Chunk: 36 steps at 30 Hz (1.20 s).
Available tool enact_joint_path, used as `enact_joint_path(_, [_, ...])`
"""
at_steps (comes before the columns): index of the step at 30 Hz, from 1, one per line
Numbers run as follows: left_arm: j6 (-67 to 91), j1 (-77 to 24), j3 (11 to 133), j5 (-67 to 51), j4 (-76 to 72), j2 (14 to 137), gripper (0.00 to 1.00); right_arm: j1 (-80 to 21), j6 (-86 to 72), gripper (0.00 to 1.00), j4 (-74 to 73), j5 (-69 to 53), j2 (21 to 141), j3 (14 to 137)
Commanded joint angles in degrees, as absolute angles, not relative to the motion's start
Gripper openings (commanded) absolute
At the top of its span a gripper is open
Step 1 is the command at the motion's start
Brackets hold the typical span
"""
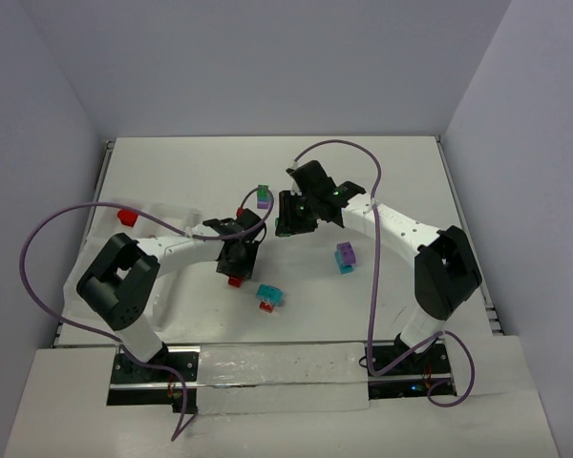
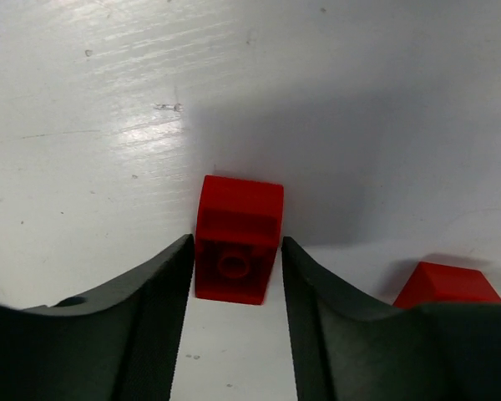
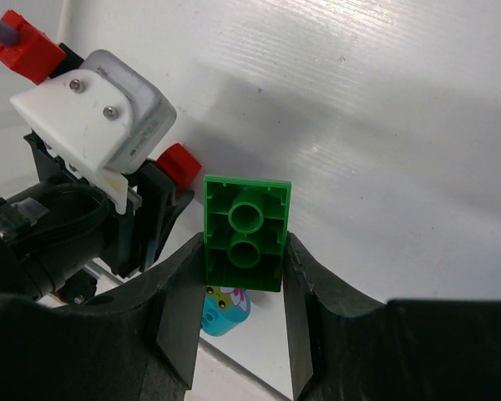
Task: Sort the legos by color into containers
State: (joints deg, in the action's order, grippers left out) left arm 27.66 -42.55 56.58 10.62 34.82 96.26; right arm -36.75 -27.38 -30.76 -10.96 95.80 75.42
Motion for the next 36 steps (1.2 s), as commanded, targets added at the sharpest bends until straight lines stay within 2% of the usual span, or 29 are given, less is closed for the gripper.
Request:
enact_joint_path(1, [29.3,-43.5,57.9,13.3,34.8,96.8,0.43,-36.8,-26.8,0.0,-30.8,-10.7,94.3,76.5])
enact_joint_path(6, [30.2,-43.4,62.9,17.7,39.9,95.3,0.01,-36.8,-26.7,0.0,-30.8,-10.4,93.7,76.2])
enact_joint_path(9, [31.1,-42.3,67.7,20.4,44.9,92.3,0.0,-36.8,-26.2,0.0,-31.2,-10.1,93.0,76.5])
enact_joint_path(12, [31.1,-36.6,71.5,18.8,47.0,86.3,0.0,-36.9,-25.2,0.0,-31.6,-8.9,91.5,76.8])
enact_joint_path(20, [34.3,-8.4,86.9,16.6,49.9,85.0,0.0,-36.9,-23.8,0.0,-31.6,-6.4,89.8,75.9])
enact_joint_path(28, [37.6,5.4,86.9,14.3,45.2,91.6,0.0,-36.9,-25.0,0.0,-30.0,-8.8,88.1,73.1])
enact_joint_path(32, [38.2,8.6,84.2,13.4,41.7,93.0,0.0,-36.9,-25.0,0.0,-29.9,-8.8,87.8,71.9])
enact_joint_path(36, [39.6,10.3,83.4,17.2,41.7,97.0,0.0,-37.0,-25.0,0.0,-29.9,-9.2,88.4,71.7])
